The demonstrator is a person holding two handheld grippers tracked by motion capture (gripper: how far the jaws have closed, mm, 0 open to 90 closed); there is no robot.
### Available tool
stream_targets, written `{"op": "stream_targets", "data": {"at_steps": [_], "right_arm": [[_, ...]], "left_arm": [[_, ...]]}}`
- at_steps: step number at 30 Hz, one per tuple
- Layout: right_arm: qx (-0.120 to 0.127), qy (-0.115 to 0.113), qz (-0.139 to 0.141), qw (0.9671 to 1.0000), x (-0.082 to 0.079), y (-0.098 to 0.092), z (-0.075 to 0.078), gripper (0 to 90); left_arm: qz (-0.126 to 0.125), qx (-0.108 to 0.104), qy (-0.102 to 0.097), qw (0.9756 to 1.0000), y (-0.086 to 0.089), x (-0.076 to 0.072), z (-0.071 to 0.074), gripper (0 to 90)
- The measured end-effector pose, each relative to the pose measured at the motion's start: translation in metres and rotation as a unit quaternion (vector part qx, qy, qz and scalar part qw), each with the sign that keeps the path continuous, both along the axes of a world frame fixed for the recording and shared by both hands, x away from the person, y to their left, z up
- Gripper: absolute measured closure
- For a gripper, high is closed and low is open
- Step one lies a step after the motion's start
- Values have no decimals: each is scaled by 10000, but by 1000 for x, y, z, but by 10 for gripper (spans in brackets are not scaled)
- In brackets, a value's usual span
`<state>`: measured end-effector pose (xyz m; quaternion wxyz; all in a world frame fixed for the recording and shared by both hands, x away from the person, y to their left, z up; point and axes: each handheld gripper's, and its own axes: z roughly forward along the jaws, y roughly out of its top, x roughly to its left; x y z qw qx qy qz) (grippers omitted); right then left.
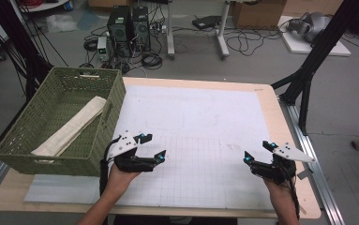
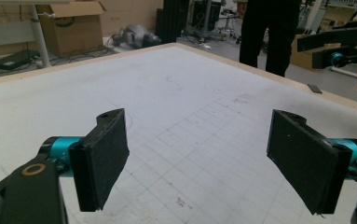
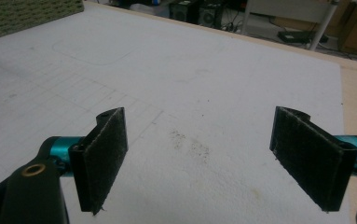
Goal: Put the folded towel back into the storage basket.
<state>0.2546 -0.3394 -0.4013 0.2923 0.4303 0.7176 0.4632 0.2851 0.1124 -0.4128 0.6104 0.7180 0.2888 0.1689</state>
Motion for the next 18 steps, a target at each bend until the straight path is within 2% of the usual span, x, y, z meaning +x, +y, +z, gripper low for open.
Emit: {"op": "stream_targets", "data": {"at_steps": [4, 18], "right_arm": [[3, 14, 13, 10000, -1, 2, 0, 178], [-34, -48, 42, 10000, 2, 3, 1, 178]], "left_arm": [[84, -66, 6, 9999, 4, 0, 0, 208], [47, -31, -17, 10000, 2, 0, 0, 214]]}}
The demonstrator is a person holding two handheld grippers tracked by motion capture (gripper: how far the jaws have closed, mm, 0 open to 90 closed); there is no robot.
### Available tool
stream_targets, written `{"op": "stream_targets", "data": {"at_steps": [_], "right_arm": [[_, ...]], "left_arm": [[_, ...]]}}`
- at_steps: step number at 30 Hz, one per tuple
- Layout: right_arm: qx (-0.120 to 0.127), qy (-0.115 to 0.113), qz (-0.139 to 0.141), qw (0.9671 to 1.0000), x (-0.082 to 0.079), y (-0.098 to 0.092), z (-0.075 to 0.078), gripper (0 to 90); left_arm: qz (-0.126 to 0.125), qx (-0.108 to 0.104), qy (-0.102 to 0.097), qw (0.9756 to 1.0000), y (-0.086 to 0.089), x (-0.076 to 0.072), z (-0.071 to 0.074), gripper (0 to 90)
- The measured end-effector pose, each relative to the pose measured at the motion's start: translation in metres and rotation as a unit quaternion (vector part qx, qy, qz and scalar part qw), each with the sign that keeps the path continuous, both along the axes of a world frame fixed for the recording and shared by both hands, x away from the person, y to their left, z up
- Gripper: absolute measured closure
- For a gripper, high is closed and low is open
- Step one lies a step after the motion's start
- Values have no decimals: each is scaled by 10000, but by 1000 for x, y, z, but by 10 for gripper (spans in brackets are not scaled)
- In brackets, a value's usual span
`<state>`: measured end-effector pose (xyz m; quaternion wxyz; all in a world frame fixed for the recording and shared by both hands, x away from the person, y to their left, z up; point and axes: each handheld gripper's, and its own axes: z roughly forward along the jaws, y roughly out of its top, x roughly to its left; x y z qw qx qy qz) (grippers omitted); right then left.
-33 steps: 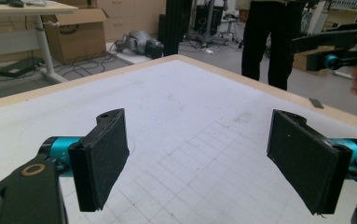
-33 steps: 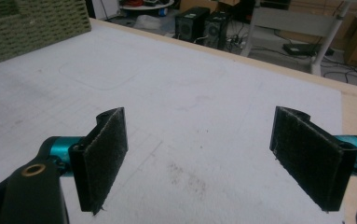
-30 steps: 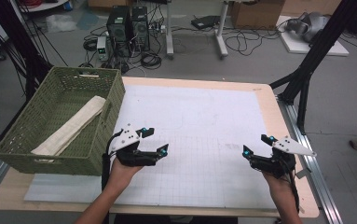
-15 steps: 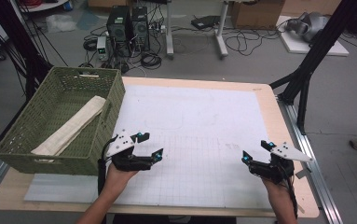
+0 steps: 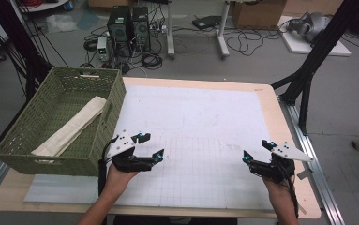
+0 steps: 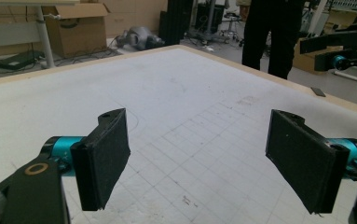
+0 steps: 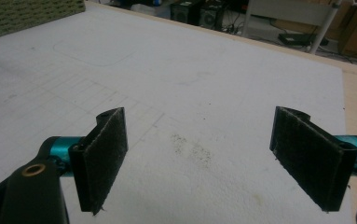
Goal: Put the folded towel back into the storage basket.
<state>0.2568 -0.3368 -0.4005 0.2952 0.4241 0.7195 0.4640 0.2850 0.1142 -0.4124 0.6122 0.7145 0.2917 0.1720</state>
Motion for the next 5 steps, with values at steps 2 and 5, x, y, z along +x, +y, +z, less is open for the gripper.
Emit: {"op": "stream_targets", "data": {"at_steps": [2, 5], "right_arm": [[1, -3, 1, 10000, 0, 0, 0, 178], [2, 2, 4, 10000, 1, 0, 0, 177]], "left_arm": [[3, 3, -1, 10000, 0, 0, 0, 214], [-25, 31, 12, 10000, 0, 1, 0, 214]]}}
